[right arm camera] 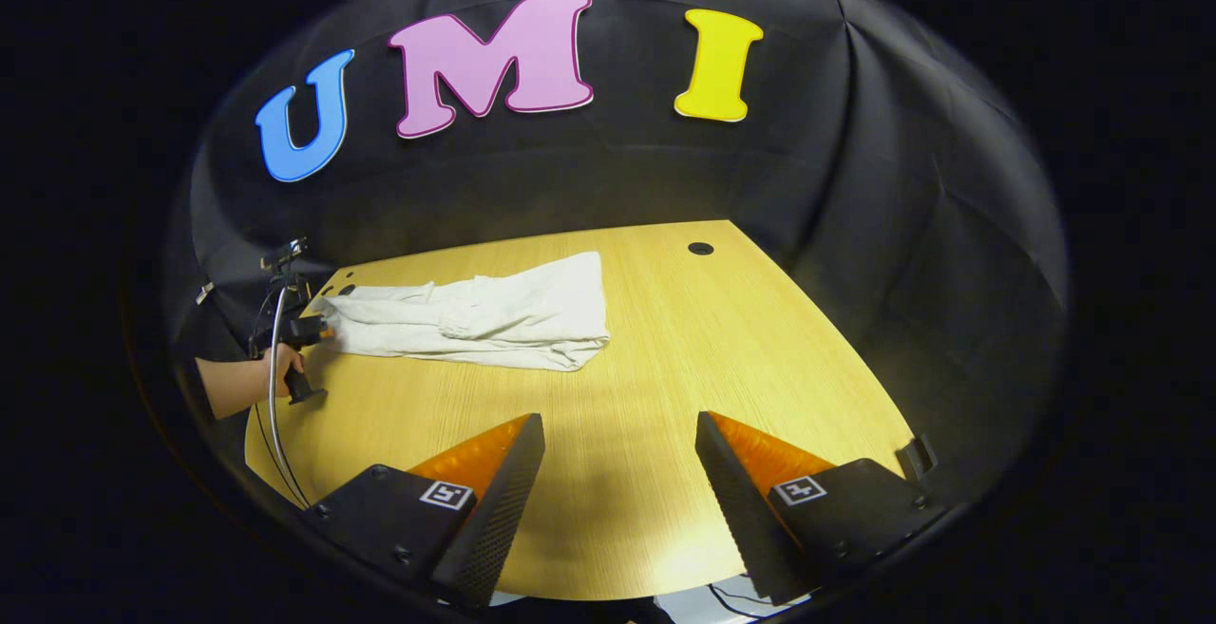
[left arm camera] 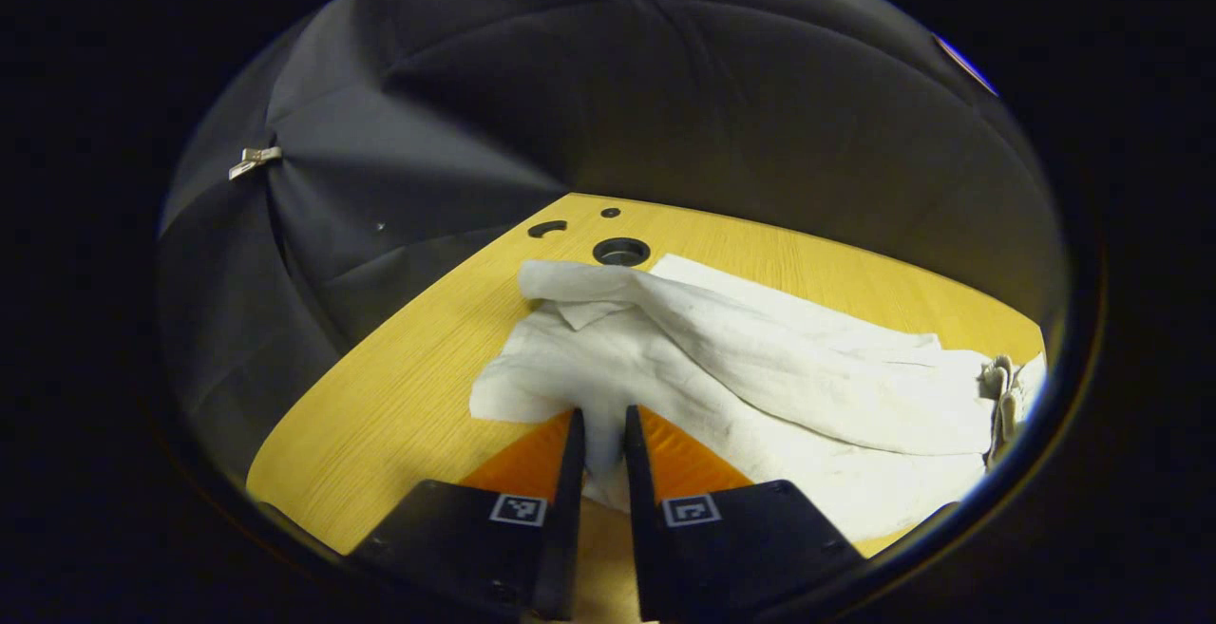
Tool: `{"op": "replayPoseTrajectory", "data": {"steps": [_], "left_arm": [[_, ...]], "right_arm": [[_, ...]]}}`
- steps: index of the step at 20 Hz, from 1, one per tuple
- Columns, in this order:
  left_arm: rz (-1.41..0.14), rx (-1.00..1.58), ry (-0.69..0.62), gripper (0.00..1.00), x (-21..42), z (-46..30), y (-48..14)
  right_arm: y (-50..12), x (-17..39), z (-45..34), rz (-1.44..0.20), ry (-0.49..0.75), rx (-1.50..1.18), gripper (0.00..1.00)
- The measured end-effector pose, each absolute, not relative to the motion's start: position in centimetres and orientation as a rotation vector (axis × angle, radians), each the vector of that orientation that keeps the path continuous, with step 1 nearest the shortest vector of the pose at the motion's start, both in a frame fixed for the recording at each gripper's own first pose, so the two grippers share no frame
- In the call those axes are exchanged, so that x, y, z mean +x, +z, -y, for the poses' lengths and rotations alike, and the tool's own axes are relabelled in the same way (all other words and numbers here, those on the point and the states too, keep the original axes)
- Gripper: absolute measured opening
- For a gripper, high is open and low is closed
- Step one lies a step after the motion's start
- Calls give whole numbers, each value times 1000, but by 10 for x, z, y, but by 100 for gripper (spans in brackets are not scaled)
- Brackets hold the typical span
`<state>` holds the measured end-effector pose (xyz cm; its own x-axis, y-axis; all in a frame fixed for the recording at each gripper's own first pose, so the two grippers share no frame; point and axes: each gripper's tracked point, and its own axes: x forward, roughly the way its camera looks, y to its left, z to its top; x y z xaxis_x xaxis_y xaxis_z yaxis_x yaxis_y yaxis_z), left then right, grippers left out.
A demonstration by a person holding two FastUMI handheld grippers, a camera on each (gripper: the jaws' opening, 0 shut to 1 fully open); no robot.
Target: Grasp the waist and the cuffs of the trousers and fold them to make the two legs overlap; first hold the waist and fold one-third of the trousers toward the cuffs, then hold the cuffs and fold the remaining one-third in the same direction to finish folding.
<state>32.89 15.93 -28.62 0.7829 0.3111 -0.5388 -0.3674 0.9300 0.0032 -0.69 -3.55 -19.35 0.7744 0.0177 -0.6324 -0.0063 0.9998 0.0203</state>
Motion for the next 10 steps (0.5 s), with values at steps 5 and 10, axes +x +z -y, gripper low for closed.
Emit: {"op": "replayPoseTrajectory", "data": {"steps": [5, 10], "left_arm": [[-604, -57, 295, 7, 328, -157, -286], [-608, -209, 269, 5, 319, -156, -282]], "right_arm": [[-191, -20, 46, -695, -18, 39, 98], [-181, -36, 55, -675, -39, 30, 98]]}}
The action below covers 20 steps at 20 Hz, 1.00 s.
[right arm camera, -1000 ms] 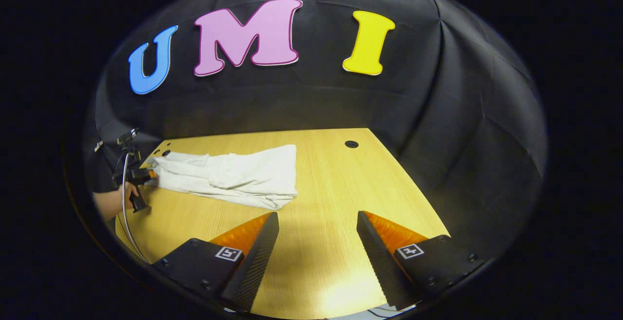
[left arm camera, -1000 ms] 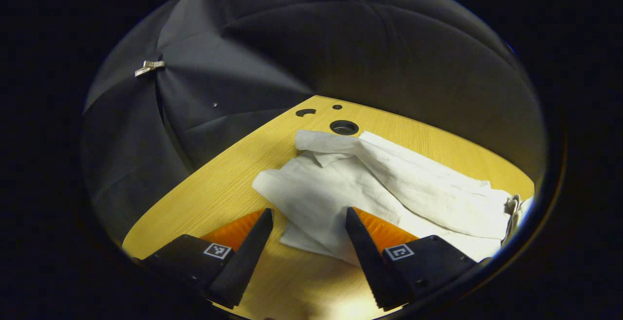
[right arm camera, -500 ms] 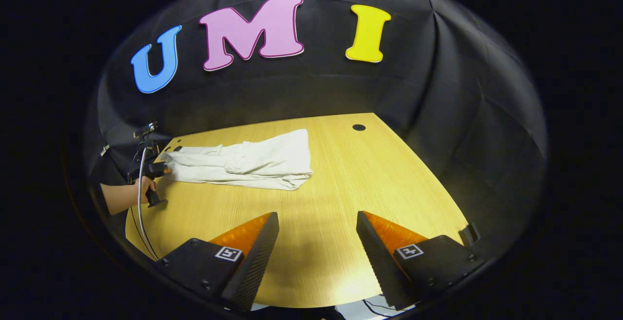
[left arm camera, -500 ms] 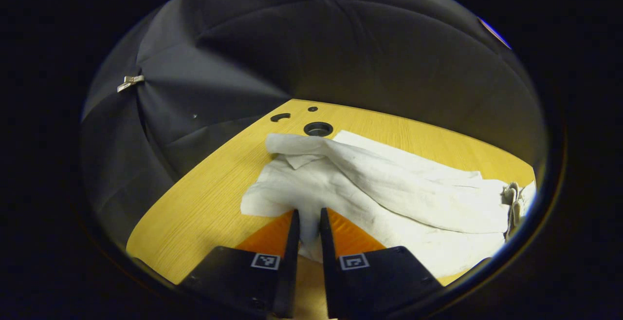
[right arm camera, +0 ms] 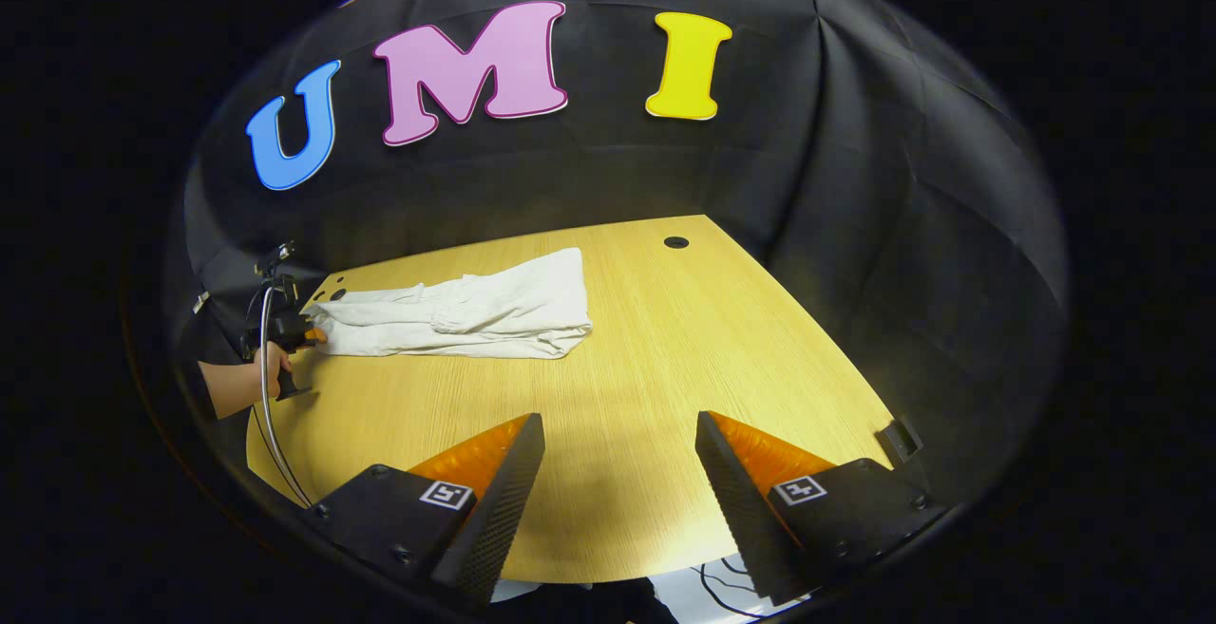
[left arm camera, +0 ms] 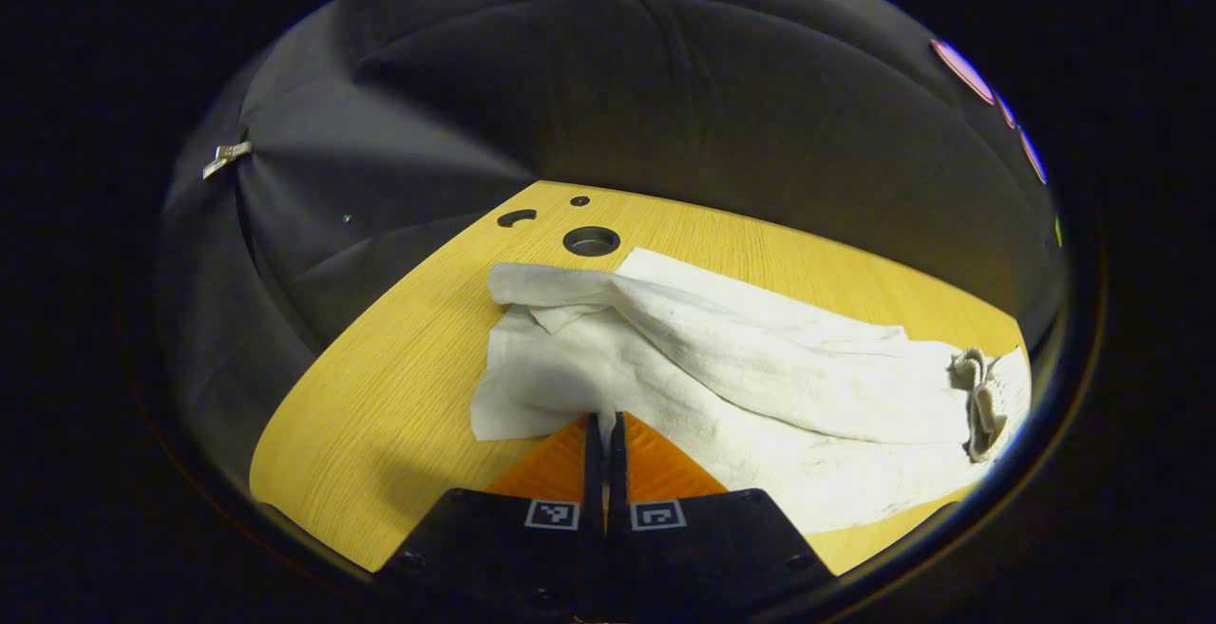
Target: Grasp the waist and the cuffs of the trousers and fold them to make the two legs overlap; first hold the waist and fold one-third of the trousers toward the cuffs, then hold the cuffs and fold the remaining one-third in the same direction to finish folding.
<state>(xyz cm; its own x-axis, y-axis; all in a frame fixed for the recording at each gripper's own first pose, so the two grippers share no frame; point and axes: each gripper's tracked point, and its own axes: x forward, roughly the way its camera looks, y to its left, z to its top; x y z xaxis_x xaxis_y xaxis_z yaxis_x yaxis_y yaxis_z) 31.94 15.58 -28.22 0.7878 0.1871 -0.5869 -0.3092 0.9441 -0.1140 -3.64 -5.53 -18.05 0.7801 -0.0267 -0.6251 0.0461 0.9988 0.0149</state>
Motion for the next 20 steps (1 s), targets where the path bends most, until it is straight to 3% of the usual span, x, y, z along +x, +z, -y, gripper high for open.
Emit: {"op": "replayPoseTrajectory", "data": {"steps": [9, 20], "left_arm": [[-423, -361, 243, 5, 313, -136, -196], [-299, -314, 117, 5, 331, 10, -92]], "right_arm": [[-176, -59, 59, -651, -53, 99, 99], [-158, -16, 107, -556, 60, 114, 99]]}}
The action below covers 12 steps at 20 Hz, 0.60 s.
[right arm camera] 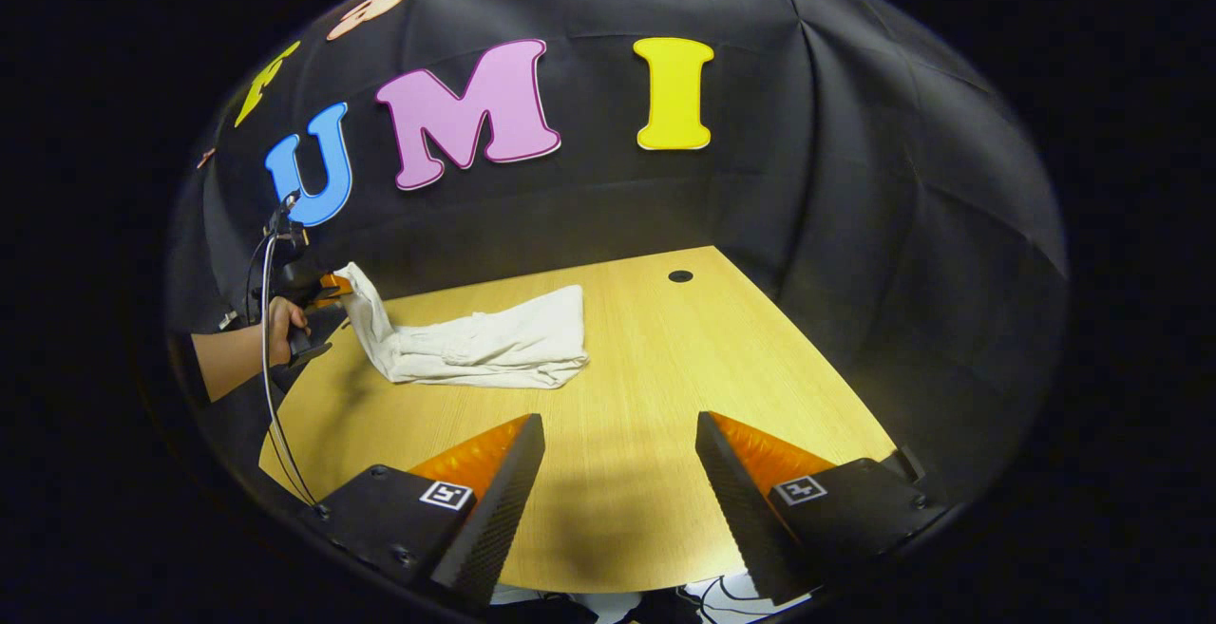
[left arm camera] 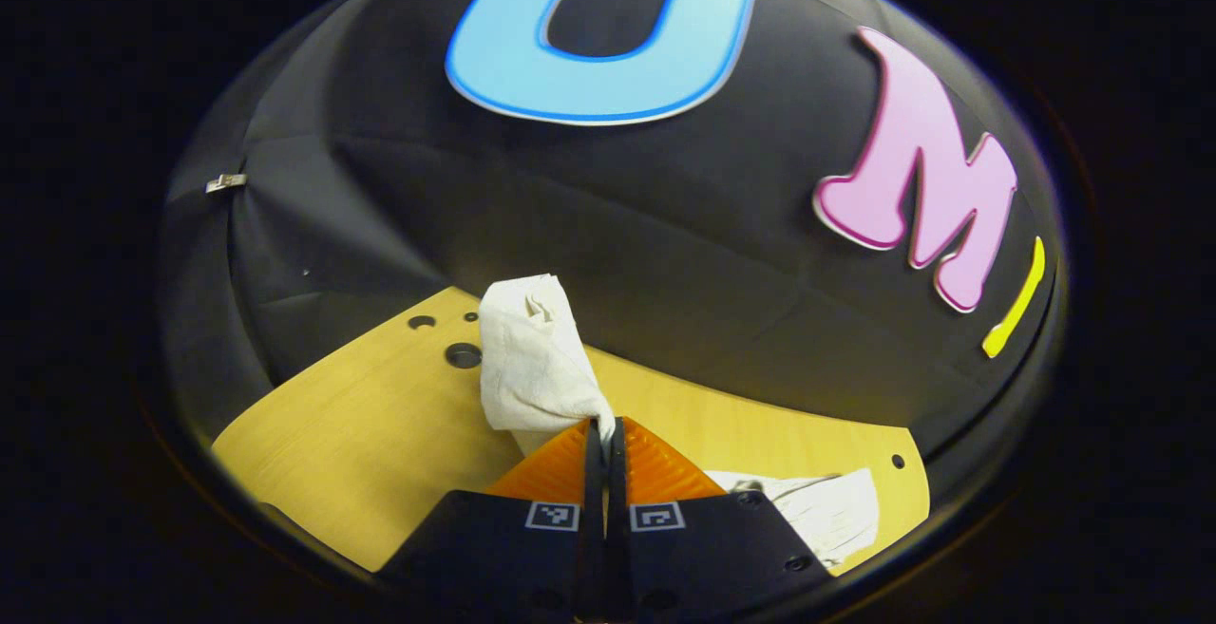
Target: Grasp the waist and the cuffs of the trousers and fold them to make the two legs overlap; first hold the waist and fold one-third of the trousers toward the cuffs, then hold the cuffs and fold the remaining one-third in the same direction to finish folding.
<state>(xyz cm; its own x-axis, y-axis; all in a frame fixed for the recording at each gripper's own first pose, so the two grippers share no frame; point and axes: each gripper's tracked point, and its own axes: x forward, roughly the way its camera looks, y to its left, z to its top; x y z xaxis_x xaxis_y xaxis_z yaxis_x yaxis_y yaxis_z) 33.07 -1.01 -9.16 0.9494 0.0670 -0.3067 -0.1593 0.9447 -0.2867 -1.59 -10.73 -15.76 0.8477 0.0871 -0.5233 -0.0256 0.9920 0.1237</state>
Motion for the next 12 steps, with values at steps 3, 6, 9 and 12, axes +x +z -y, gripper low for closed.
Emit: {"op": "replayPoseTrajectory", "data": {"steps": [3, 6, 9, 12], "left_arm": [[-291, -296, 79, 5, 335, 61, -77], [-285, -279, 41, 5, 337, 109, -68], [-283, -268, -6, 5, 338, 166, -59], [-287, -267, -70, 5, 336, 228, -60]], "right_arm": [[-158, -3, 130, -546, 65, 149, 99], [-159, 6, 149, -541, 68, 176, 99], [-151, 11, 159, -534, 73, 188, 98], [-146, 13, 173, -523, 82, 184, 98]]}}
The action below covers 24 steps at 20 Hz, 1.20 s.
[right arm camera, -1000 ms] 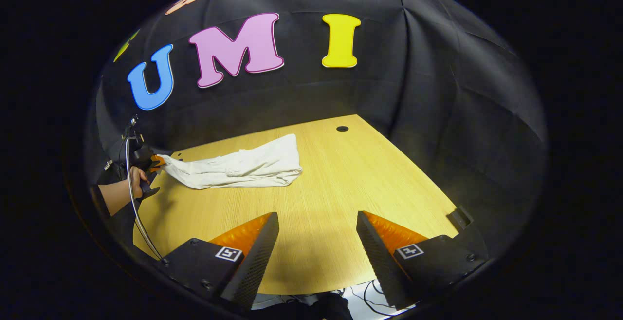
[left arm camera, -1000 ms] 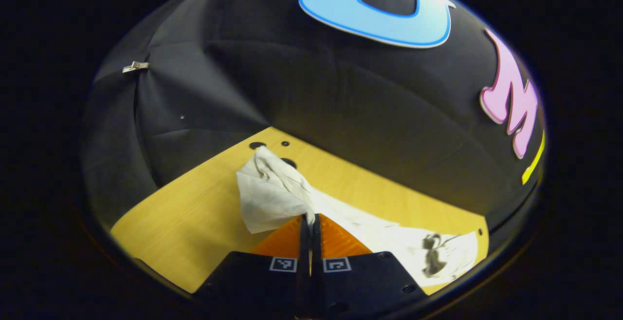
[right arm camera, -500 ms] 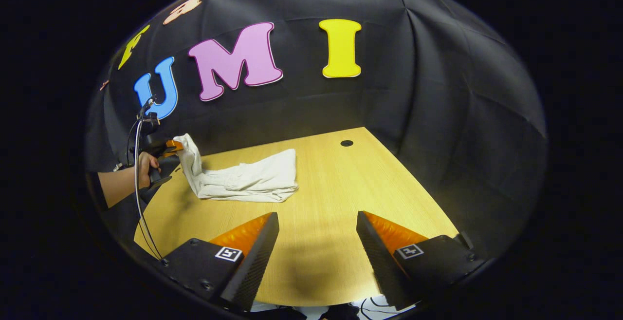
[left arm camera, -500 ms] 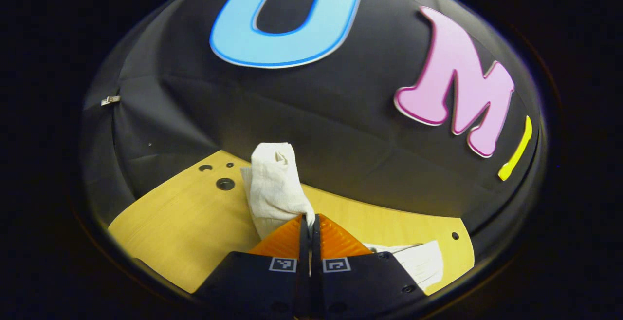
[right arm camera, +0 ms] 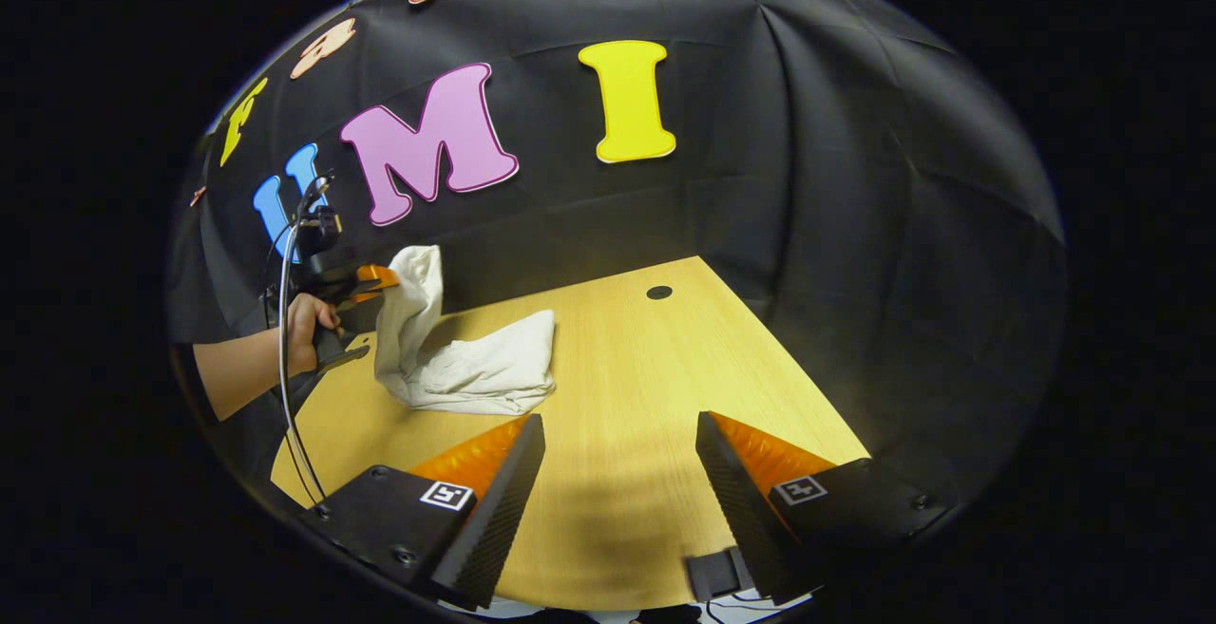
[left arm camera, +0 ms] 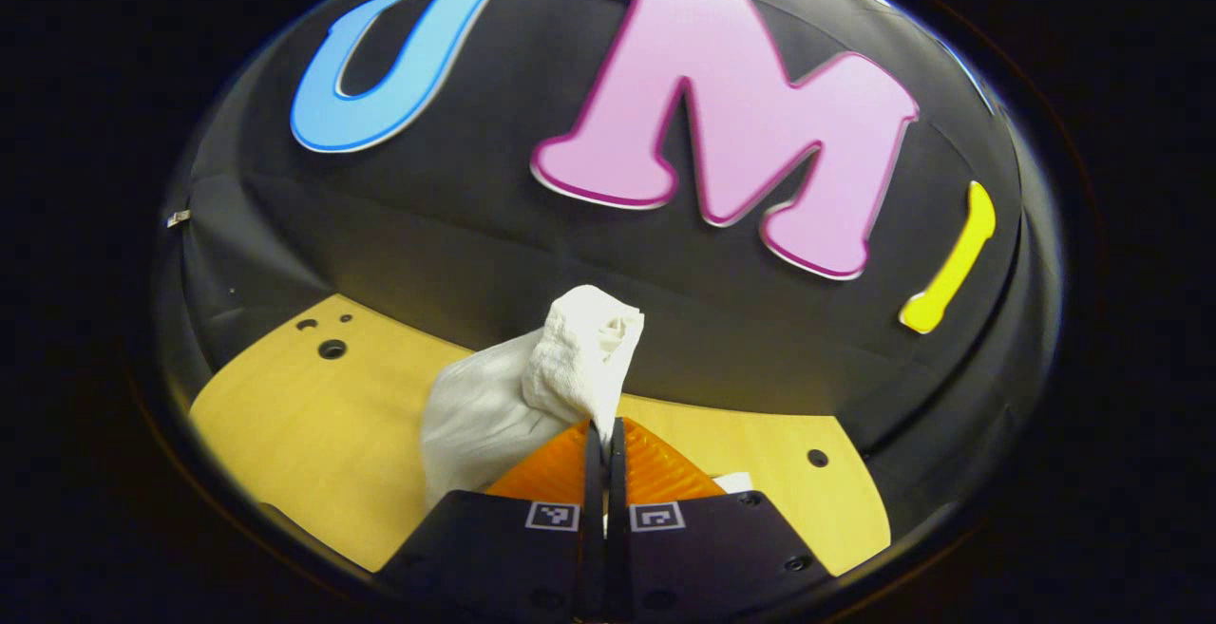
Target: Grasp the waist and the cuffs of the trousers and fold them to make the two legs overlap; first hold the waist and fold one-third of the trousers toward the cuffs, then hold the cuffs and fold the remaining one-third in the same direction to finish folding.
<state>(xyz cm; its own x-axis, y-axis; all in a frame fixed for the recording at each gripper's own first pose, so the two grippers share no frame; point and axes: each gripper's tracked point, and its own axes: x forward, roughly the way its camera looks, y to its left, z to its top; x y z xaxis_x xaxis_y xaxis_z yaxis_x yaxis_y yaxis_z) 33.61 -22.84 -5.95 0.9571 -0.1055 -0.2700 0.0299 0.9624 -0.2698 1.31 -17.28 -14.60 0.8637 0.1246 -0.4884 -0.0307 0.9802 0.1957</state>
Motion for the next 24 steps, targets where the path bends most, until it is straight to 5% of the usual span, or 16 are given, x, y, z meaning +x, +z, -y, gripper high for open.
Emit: {"op": "replayPoseTrajectory", "data": {"steps": [7, 14, 16, 19, 24], "left_arm": [[-373, -237, -205, 5, 317, 342, -99], [-503, -168, -215, 7, 290, 364, -162], [-497, -193, -238, 47, 276, 362, -157], [-491, -215, -240, 71, 256, 337, -153], [-407, -122, -164, 82, 226, 262, -123]], "right_arm": [[-140, 1, 185, -507, 105, 159, 98], [-138, -12, 172, -501, 123, 133, 98], [-136, -14, 165, -497, 127, 133, 98], [-132, -14, 151, -486, 130, 133, 98], [-129, -12, 117, -479, 143, 143, 98]]}}
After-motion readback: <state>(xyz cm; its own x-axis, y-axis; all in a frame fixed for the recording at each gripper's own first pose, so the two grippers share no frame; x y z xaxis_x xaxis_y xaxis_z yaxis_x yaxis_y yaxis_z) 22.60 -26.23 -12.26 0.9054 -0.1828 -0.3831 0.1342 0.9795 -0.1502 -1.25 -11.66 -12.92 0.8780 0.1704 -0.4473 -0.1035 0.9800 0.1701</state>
